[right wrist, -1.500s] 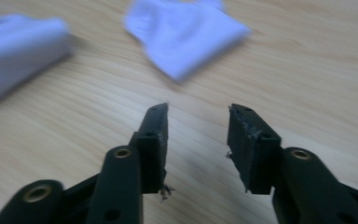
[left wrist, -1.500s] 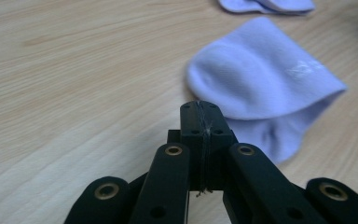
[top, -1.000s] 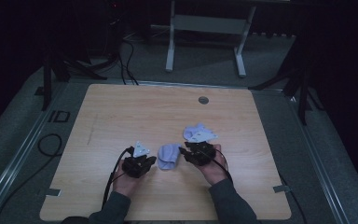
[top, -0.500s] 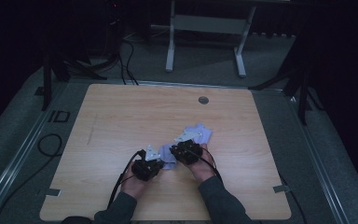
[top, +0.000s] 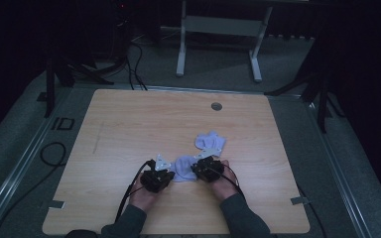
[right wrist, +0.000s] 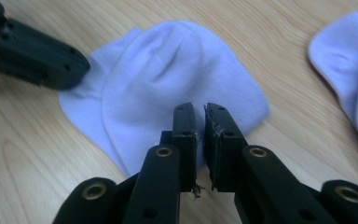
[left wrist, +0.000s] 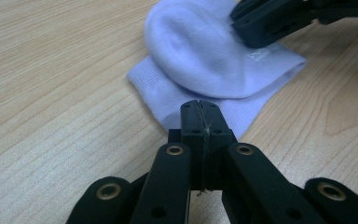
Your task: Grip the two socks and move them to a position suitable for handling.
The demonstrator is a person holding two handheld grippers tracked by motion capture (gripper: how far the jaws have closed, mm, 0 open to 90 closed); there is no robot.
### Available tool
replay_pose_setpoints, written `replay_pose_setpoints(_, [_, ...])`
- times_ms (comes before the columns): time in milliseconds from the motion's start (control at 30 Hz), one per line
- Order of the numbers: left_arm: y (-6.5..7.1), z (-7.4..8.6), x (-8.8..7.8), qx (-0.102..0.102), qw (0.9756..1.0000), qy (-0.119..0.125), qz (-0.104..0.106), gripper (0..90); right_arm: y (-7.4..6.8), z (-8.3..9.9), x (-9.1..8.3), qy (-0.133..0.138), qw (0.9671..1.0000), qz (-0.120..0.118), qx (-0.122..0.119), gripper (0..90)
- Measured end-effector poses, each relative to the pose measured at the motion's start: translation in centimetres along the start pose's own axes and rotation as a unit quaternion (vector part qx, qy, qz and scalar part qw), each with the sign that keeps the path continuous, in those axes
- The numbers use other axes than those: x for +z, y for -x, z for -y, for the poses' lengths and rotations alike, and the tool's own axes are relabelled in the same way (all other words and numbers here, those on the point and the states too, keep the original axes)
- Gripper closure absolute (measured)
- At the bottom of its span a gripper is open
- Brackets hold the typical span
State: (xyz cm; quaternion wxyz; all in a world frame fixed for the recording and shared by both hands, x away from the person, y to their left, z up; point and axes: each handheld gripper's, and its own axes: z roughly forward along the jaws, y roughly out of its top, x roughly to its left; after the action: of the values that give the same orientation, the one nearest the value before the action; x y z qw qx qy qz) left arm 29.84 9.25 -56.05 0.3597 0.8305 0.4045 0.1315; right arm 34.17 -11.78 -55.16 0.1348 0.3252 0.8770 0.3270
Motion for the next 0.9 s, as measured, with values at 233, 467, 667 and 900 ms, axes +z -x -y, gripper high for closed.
replay_pose_setpoints(233, [-0.1, 0.0, 0.0, -0.002, 1.0, 0.0, 0.002, 89.8, 0.5, 0.6, -0.8, -0.007, 0.9997, 0.022, 0.0, 80.1])
replay_pose_setpoints(467, [-0.1, 0.0, 0.0, -0.002, 1.0, 0.001, 0.002, 89.8, -0.6, -1.6, -1.5, 0.025, 0.9997, 0.006, -0.005, 77.1])
replay_pose_setpoints(667, [-0.1, 0.1, 0.0, -0.003, 1.0, 0.002, 0.003, 89.8, -2.2, -3.5, -0.1, 0.023, 0.9993, -0.016, -0.025, 73.7])
replay_pose_setpoints(900, [0.0, 0.1, 0.0, -0.002, 1.0, 0.001, 0.003, 89.8, -2.5, -3.4, 2.3, -0.011, 0.9994, -0.026, -0.021, 69.8])
